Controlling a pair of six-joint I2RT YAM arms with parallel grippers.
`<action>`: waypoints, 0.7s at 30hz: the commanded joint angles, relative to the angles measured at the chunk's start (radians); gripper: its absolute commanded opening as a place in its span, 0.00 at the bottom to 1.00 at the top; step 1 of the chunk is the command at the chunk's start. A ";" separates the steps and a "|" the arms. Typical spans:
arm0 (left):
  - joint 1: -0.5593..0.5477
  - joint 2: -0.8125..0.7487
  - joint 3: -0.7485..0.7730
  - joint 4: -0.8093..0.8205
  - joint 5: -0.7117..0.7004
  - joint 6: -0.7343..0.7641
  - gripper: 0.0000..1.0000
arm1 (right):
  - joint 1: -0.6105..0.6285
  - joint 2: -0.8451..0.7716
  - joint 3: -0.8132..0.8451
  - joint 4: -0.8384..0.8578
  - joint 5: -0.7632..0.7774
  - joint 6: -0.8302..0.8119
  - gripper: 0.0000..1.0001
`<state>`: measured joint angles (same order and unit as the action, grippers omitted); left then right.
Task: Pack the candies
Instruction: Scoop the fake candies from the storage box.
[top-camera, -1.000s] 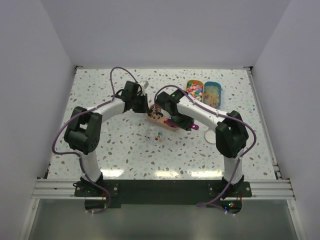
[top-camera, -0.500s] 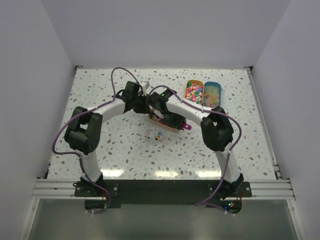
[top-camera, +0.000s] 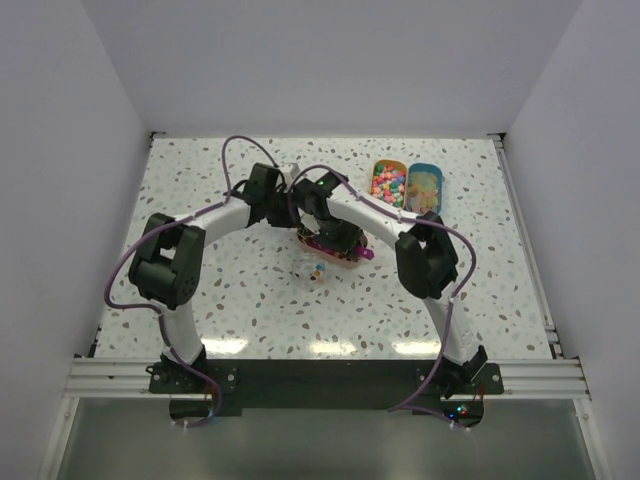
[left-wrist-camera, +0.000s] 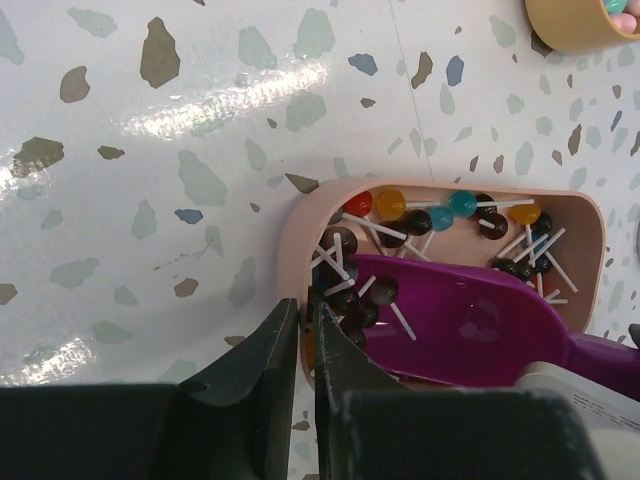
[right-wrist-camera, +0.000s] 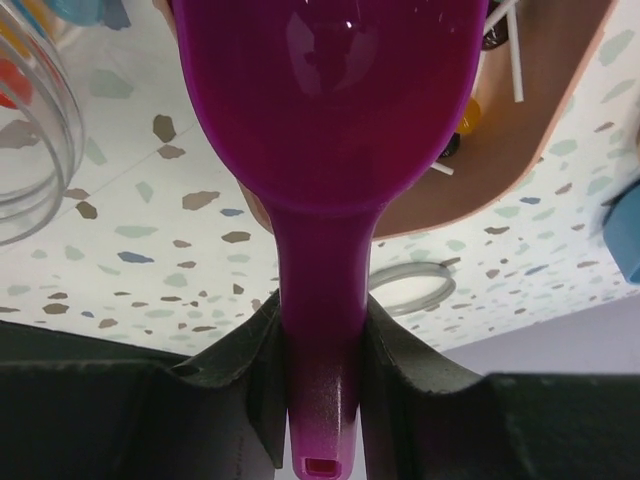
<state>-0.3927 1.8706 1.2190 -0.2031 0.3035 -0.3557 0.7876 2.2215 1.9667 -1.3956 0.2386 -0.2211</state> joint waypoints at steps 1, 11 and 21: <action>-0.025 -0.021 -0.001 0.057 0.046 -0.022 0.16 | 0.013 -0.003 -0.026 0.061 -0.114 -0.008 0.00; -0.025 -0.028 -0.001 0.042 0.022 -0.028 0.15 | -0.074 -0.164 -0.305 0.438 -0.151 0.051 0.00; -0.024 -0.041 0.010 0.022 -0.020 -0.017 0.17 | -0.087 -0.229 -0.434 0.552 -0.128 0.019 0.00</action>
<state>-0.4011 1.8706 1.2129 -0.1955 0.2859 -0.3664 0.7143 1.9972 1.5711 -1.0222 0.0959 -0.1928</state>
